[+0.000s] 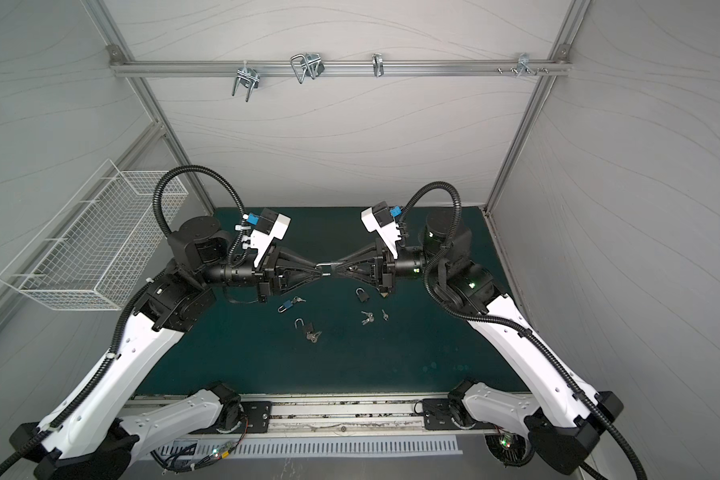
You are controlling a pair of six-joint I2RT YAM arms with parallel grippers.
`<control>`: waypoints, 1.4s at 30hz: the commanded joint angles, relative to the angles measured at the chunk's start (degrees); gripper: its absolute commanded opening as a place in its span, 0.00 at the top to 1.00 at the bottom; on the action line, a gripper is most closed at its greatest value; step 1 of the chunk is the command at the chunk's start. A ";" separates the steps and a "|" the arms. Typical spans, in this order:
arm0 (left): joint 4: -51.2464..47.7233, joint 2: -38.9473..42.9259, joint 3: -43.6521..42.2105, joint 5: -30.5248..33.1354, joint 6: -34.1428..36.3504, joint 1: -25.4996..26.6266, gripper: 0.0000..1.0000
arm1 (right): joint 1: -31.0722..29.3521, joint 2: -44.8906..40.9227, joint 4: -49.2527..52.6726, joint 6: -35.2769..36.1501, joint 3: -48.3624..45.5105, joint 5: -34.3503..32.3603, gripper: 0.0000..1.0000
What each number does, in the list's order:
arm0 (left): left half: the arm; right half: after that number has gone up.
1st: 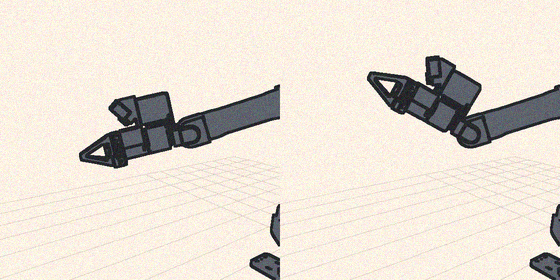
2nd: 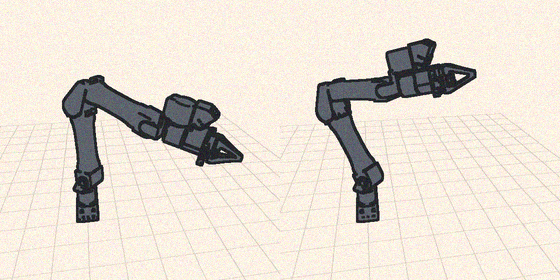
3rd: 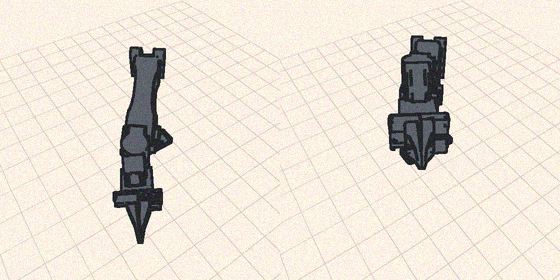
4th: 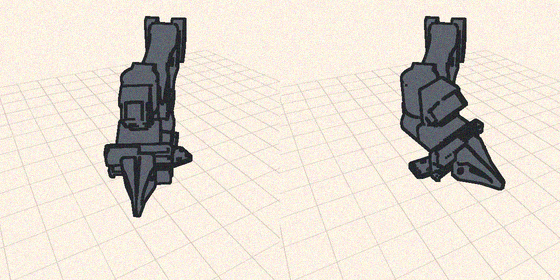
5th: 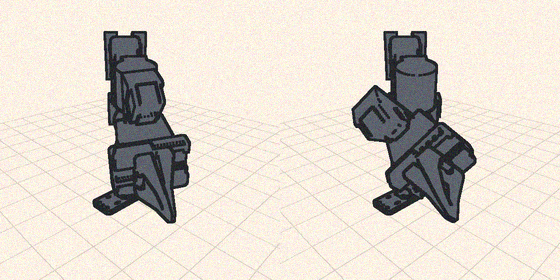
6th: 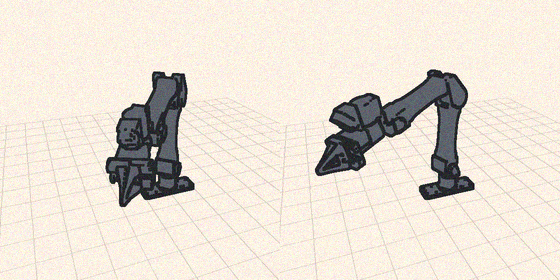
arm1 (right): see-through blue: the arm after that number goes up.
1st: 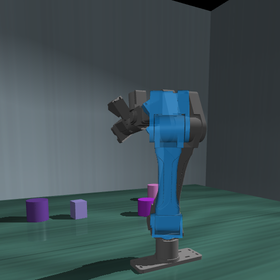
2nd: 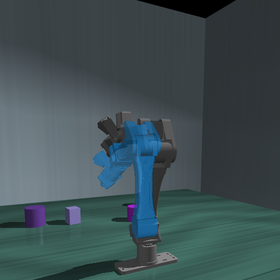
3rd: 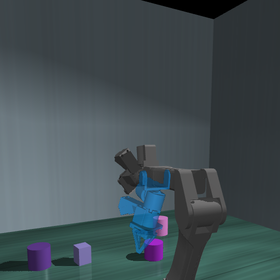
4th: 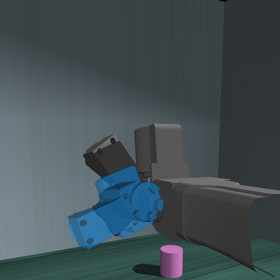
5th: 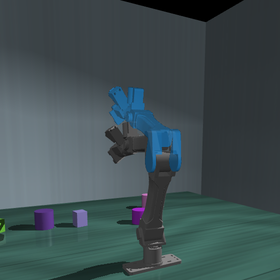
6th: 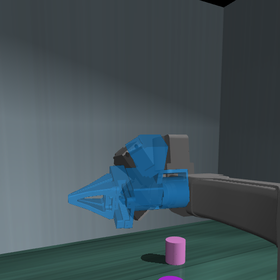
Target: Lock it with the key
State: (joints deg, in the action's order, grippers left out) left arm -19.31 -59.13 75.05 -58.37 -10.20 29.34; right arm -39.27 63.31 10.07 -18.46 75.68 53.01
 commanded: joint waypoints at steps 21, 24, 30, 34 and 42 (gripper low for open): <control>2.45 -1.79 -0.46 1.06 1.33 4.96 1.00 | -0.73 1.64 -2.86 -1.15 0.36 0.32 1.00; 3.32 -2.51 -0.40 1.22 0.98 6.21 1.00 | -0.90 2.17 -3.27 -1.48 0.37 0.49 1.00; 3.33 -3.17 -0.78 2.98 1.20 6.78 1.00 | -1.23 2.30 -3.39 -1.51 0.28 0.88 1.00; 4.60 -3.61 -0.87 4.38 0.25 7.08 1.00 | -1.83 2.72 -2.41 -0.55 0.20 0.78 1.00; 4.58 -5.40 0.04 8.20 0.67 9.60 1.00 | -3.82 4.25 -1.76 2.18 -1.89 0.56 1.00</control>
State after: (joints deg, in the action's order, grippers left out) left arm -18.98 -60.80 74.70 -51.66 -10.52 35.20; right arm -39.38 64.69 10.76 -17.61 75.37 55.31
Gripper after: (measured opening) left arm 0.057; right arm 0.148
